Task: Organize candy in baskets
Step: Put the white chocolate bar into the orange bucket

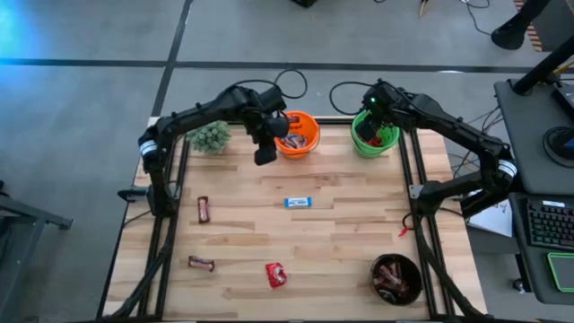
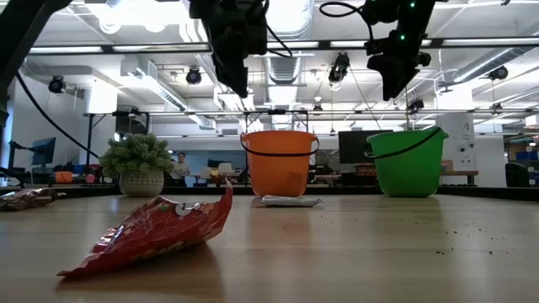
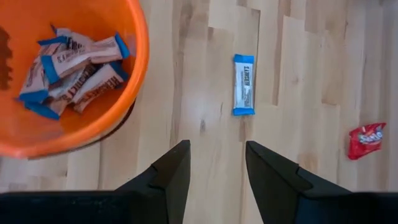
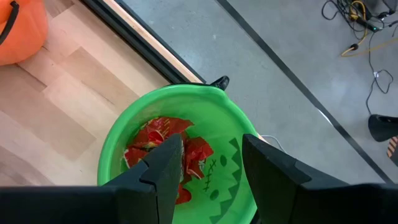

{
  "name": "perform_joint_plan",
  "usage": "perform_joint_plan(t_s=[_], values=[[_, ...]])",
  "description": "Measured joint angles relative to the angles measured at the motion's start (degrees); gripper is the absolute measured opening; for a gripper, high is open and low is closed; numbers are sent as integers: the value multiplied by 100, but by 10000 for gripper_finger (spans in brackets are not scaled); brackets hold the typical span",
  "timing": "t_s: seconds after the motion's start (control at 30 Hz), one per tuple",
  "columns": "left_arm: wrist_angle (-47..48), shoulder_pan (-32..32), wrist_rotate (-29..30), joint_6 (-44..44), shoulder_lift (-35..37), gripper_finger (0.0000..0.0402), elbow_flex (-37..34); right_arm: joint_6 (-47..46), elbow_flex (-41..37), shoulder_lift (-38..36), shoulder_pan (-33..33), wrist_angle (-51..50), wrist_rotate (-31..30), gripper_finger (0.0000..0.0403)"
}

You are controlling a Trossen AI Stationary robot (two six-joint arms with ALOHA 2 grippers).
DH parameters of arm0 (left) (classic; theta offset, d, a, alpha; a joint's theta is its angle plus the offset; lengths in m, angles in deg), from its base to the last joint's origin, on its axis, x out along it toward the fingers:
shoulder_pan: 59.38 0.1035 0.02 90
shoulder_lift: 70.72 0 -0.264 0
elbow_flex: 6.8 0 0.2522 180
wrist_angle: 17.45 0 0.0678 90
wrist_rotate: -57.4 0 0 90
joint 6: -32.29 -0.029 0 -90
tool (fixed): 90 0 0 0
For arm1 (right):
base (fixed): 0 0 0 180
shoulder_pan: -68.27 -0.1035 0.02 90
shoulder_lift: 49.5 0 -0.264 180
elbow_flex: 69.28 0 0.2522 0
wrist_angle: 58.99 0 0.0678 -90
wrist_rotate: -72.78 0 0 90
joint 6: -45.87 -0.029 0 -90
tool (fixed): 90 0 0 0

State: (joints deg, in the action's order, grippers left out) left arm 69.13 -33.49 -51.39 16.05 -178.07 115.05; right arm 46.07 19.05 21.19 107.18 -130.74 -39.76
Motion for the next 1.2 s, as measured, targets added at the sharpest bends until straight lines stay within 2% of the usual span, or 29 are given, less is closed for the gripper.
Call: perform_joint_plan(t_s=[0.27,0.5,0.77,0.97,1.2], values=[[-73,2,15,386,-9,137,0,-10,0,0,0,3,0,160],[149,-16,-367,478,-24,151,0,-12,0,0,0,43,0,160],[128,-41,-61,500,-24,197,0,-10,0,0,0,89,0,160],[-283,-261,79,487,-128,198,-2,-10,0,0,0,136,0,160],[-364,-619,289,409,-660,198,-2,-3,0,0,0,134,0,160]])
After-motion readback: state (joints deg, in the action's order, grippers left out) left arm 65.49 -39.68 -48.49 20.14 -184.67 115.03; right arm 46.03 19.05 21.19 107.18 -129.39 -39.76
